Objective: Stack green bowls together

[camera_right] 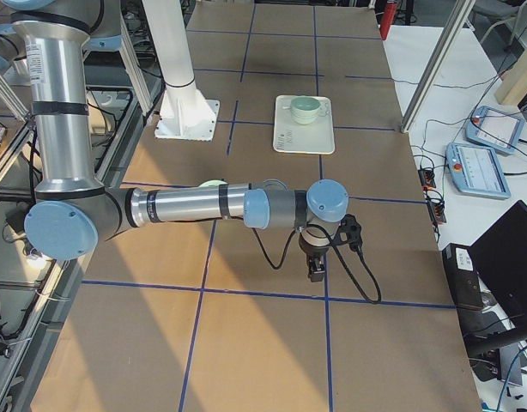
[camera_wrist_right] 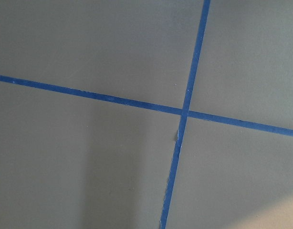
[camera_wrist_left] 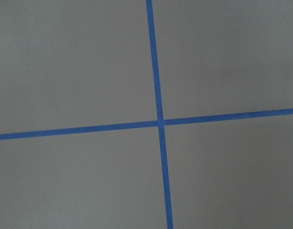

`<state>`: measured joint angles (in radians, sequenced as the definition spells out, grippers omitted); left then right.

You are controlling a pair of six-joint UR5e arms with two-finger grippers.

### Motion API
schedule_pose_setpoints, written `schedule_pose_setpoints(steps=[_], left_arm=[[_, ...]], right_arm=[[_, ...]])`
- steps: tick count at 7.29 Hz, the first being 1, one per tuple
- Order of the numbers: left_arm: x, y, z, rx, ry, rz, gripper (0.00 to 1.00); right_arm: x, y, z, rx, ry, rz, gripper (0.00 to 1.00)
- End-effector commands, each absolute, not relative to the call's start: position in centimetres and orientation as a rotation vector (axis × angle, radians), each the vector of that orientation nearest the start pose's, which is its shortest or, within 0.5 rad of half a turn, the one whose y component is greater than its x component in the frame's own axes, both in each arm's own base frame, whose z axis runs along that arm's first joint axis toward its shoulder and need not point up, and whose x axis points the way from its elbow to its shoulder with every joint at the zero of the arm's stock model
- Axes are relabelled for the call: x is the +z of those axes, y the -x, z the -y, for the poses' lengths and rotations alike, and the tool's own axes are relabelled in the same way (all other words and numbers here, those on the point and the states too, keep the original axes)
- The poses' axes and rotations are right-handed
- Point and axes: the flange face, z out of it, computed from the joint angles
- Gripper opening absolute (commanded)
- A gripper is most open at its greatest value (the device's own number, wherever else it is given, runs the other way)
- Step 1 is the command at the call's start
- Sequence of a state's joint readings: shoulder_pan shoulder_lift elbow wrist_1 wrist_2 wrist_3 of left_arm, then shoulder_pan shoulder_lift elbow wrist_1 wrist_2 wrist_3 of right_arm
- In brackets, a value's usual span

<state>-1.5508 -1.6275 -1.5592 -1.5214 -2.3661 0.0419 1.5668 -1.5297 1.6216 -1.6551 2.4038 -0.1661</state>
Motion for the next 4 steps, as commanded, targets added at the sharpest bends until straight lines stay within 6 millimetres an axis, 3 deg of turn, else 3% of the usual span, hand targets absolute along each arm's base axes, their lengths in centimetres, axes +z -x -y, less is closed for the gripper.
schedule_pose_setpoints(steps=[1,3,4], left_arm=[[64.1,5.2,51.6,0.054,-0.001,-0.796,1.0],[64.0,5.2,51.6,0.055,-0.004,-0.796,1.0],[63.8,5.2,51.7,0.055,-0.006,-0.796,1.0]], right_arm=[[62.5,-5.9,50.4,-0.147,-0.06,0.83,1.0],[64.9,-5.9,48.6,-0.129,-0.016,0.833,1.0],[65.2,-6.0,48.2,-0.131,-0.031,0.832,1.0]])
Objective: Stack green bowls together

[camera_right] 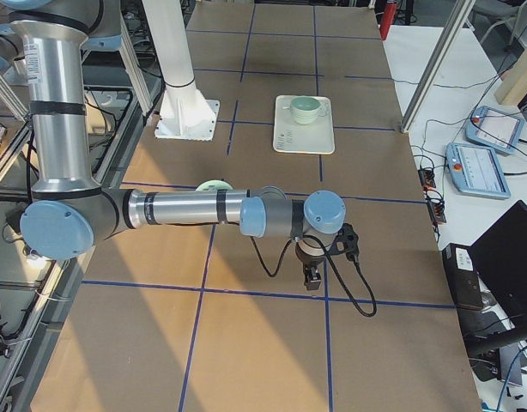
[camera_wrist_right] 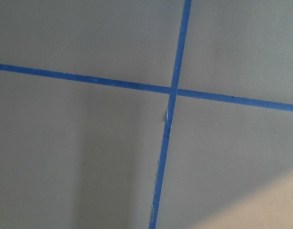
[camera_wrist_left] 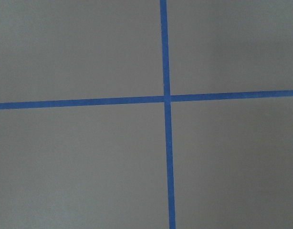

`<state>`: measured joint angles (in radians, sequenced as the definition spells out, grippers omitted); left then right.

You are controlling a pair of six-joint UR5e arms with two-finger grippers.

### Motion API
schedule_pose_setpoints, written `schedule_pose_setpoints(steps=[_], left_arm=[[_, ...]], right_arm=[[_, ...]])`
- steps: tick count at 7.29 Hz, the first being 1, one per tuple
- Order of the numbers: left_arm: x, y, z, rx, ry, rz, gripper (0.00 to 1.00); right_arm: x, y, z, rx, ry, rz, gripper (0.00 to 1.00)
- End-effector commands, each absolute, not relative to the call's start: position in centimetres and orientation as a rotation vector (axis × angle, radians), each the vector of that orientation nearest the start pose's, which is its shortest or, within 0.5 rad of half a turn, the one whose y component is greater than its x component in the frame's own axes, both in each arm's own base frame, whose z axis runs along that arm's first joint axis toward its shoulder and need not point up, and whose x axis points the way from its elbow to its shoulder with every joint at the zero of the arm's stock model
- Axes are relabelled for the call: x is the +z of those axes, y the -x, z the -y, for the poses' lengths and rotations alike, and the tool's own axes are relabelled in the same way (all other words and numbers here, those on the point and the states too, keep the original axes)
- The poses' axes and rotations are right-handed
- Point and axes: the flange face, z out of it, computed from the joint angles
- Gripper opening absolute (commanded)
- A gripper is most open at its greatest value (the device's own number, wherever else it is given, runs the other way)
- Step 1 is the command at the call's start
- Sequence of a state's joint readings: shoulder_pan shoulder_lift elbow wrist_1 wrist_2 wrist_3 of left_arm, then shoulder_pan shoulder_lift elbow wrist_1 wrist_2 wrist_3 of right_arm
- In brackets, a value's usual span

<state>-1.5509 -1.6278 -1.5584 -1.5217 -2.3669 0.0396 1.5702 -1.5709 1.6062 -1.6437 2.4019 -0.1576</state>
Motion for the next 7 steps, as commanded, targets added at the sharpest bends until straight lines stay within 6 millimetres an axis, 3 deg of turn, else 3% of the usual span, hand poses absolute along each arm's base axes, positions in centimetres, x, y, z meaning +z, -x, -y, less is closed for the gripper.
schedule_pose_setpoints(steps=[1,7], left_arm=[[63.65,5.18,51.74,0.056,-0.009,-0.796,1.0],[63.57,5.18,51.75,0.056,-0.01,-0.796,1.0]], right_arm=[[65.53,-6.26,47.79,-0.126,-0.04,0.831,1.0],[65.26,-6.65,47.83,-0.091,-0.036,0.839,1.0]])
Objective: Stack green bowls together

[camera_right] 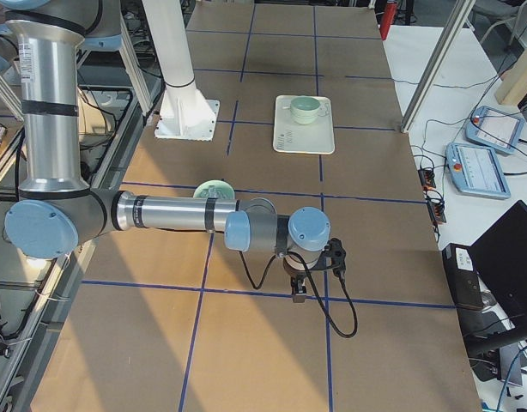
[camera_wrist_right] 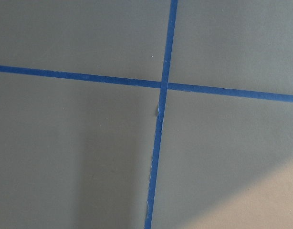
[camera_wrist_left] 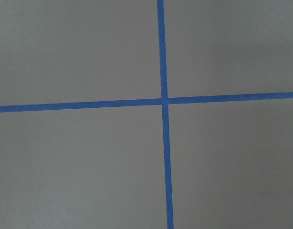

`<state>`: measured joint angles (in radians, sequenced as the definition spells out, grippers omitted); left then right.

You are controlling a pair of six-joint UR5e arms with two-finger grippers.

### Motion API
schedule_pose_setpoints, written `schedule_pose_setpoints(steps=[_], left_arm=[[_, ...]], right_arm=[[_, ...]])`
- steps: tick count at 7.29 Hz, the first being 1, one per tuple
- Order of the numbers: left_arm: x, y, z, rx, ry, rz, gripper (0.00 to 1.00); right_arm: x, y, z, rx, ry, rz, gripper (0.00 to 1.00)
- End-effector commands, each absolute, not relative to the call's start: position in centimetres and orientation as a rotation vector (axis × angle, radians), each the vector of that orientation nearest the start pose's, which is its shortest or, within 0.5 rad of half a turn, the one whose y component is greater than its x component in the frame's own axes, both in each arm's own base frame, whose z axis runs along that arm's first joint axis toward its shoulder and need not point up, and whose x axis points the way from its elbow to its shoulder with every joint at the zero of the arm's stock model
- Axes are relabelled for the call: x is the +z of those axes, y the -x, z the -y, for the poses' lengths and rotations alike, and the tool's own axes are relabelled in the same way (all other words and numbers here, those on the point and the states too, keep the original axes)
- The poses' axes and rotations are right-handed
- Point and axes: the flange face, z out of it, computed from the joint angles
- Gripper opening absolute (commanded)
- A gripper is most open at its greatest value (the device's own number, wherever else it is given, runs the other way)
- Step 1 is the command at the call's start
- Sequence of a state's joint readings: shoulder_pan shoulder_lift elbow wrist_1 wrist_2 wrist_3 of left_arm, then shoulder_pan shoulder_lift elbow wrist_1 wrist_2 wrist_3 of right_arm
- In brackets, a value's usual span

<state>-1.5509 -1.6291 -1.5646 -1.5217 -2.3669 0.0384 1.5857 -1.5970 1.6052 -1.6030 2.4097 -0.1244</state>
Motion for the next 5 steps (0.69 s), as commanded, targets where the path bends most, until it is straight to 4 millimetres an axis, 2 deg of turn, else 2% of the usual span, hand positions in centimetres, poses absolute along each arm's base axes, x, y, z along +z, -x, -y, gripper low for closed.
schedule_pose_setpoints(steps=[1,5], left_arm=[[63.57,5.18,51.75,0.056,-0.01,-0.796,1.0],[63.49,5.18,51.82,0.057,-0.012,-0.796,1.0]], right_arm=[[65.17,-6.58,47.86,-0.06,-0.023,0.839,1.0],[64.65,-6.68,48.18,-0.021,-0.016,0.836,1.0]])
